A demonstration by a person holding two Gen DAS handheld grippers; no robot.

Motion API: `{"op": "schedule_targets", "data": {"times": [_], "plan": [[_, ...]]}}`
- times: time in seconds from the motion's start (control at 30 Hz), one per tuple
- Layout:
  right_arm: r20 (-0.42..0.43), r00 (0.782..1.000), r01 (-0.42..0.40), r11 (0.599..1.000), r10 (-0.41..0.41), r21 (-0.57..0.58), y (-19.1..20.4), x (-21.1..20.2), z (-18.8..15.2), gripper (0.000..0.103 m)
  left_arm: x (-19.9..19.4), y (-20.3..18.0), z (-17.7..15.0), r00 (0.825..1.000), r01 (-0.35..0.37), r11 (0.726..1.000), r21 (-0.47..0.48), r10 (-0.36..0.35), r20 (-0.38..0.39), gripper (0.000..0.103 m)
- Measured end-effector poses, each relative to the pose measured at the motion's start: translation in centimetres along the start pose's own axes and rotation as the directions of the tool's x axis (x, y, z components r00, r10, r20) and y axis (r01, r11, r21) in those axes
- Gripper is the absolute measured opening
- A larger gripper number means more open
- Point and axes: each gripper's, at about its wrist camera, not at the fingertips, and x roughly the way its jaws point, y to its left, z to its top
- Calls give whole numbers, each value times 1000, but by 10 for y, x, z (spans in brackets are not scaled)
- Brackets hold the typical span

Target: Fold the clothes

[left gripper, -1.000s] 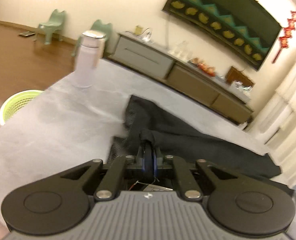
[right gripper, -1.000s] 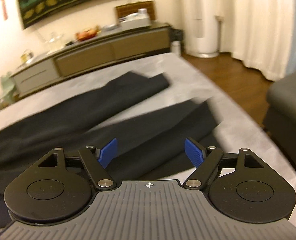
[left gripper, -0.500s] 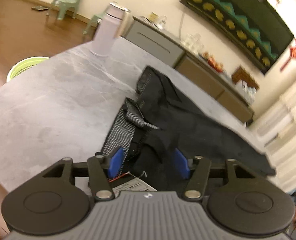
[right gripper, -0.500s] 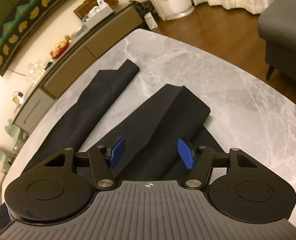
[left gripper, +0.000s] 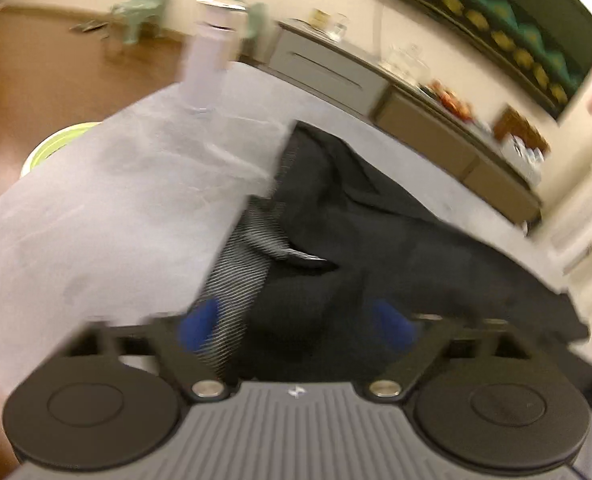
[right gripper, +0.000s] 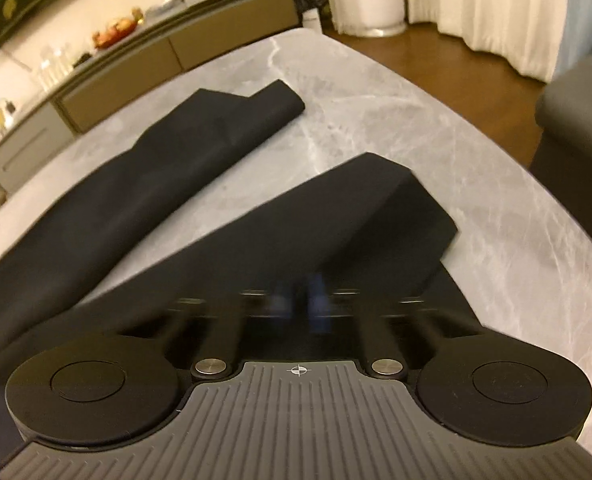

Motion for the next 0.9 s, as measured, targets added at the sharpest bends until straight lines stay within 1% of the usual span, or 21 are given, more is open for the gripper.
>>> {"op": "schedule_targets", "data": {"times": [0.03, 0.07, 0.13, 0.2, 0.27, 0.3, 0.33, 0.37, 0.4, 0.43, 0.47, 0.5, 0.53, 0.57, 0.6, 0.63, 0.67, 0.7, 0.77, 0.83, 0.9], "plan": [[28, 1000, -3, 1000, 3, -14, 2, -3, 6, 0, 9, -8, 12, 1000, 6, 1000, 15, -6, -6, 19], [56, 998, -5, 1000, 6, -28, 4, -7, 13, 0, 12, -15, 30, 1000, 20, 1000, 13, -20, 21, 13], [113, 993, -14, 999, 20, -50, 6, -19, 25, 0, 15, -28, 69, 995, 51, 999, 5, -51, 89, 11], [174, 983, -41, 998, 50, -52, 2, -49, 34, 0, -3, -33, 107, 977, 130, 991, -42, -120, 178, 10], [234, 969, -68, 996, 80, -55, -2, -78, 43, 0, -33, -32, 126, 947, 196, 980, -40, -178, 268, 10], [264, 960, -82, 995, 94, -58, -5, -92, 48, 0, -50, -30, 128, 932, 216, 976, -26, -198, 303, 10], [294, 950, -95, 994, 109, -61, -7, -107, 52, 0, -63, -27, 123, 925, 219, 976, -15, -203, 322, 10], [323, 938, -108, 992, 123, -64, -9, -121, 57, 0, -73, -21, 114, 922, 218, 976, -6, -204, 328, 11], [352, 926, -121, 990, 138, -68, -11, -136, 61, 0, -79, -14, 100, 927, 207, 978, 3, -197, 319, 11], [380, 912, -134, 988, 152, -72, -13, -151, 66, 0, -81, -5, 82, 941, 176, 984, 7, -170, 293, 12], [360, 918, -149, 985, 168, -82, -15, -153, 64, 3, -79, 3, 66, 953, 150, 989, 8, -147, 266, 13], [282, 941, -168, 982, 185, -83, -18, -140, 54, 6, -73, 13, 50, 965, 131, 991, -13, -124, 229, 14], [211, 959, -179, 982, 188, -58, -22, -124, 43, 18, -66, 25, 34, 977, 111, 993, -37, -102, 190, 15], [155, 971, -178, 984, 180, -25, -26, -108, 31, 37, -59, 37, 20, 984, 97, 993, -65, -86, 154, 16], [98, 980, -175, 985, 173, 7, -30, -92, 20, 45, -54, 46, 8, 989, 82, 993, -81, -71, 127, 18], [41, 985, -169, 985, 168, 40, -34, -76, 9, 49, -50, 55, -4, 993, 66, 993, -94, -57, 101, 18], [-17, 986, -162, 984, 163, 72, -38, -60, -2, 49, -46, 60, -14, 996, 47, 994, -100, -39, 78, 19], [-48, 984, -163, 980, 169, 111, -42, -48, -9, 49, -44, 63, -20, 997, 38, 994, -100, -32, 65, 20], [-53, 979, -185, 962, 199, 200, -52, -36, -16, 52, -40, 65, -30, 998, 33, 995, -98, -28, 50, 22], [-48, 975, -198, 942, 219, 270, -58, -26, -17, 57, -37, 62, -32, 999, 29, 996, -82, -25, 47, 25], [-39, 979, -182, 942, 201, 282, -52, -19, -15, 60, -37, 54, -34, 998, 38, 998, -55, -35, 46, 33]]}}
